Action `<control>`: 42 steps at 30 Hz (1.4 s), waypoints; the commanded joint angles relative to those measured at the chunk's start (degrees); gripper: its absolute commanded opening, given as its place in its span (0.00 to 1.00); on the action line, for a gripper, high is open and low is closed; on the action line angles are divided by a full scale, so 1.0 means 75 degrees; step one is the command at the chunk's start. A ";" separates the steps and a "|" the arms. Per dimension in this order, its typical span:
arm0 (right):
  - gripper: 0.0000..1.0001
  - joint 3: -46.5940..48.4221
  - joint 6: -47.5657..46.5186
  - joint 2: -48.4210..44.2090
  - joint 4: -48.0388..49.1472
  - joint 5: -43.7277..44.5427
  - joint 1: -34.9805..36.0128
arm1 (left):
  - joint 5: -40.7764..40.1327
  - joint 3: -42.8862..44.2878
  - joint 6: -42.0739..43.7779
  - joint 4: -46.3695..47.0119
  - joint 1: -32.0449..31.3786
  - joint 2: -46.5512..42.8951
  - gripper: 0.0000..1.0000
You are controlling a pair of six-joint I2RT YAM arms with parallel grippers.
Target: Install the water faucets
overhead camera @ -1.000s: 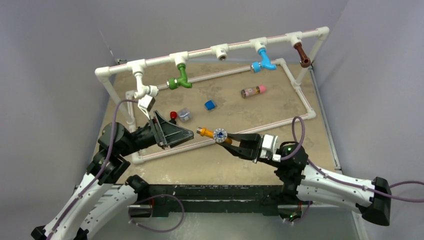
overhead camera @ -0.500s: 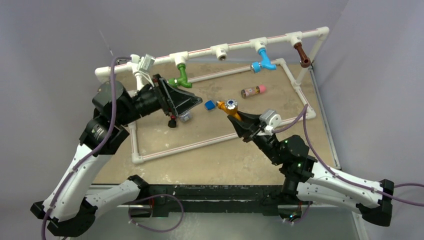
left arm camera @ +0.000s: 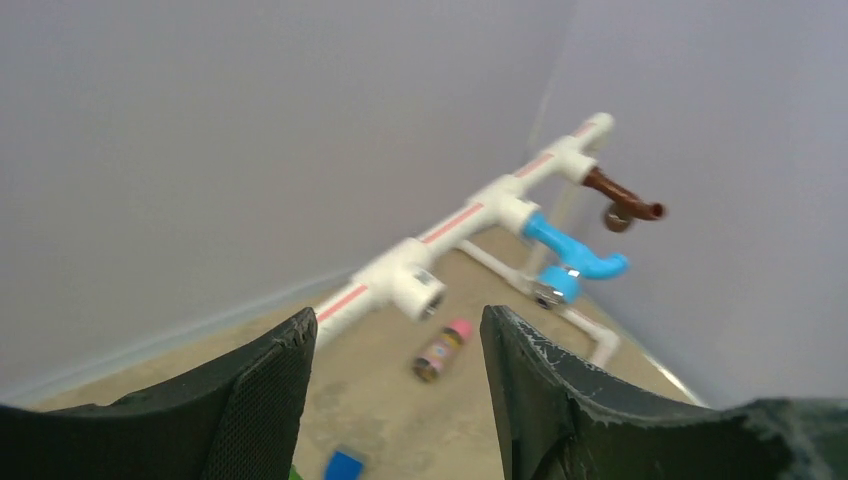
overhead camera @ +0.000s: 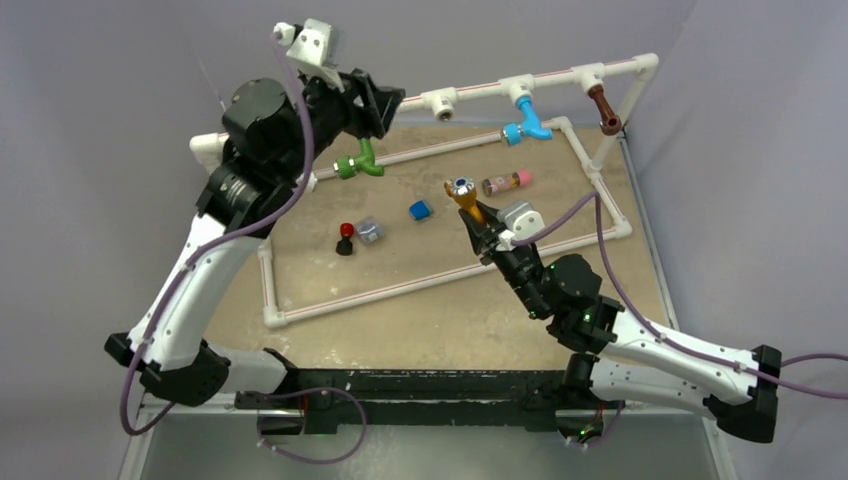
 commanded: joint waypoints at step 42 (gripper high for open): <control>0.00 0.0563 -0.1096 0.0865 0.1490 0.0272 -0.0265 | -0.2151 -0.1261 0.1130 0.2823 0.2242 0.2871 0.59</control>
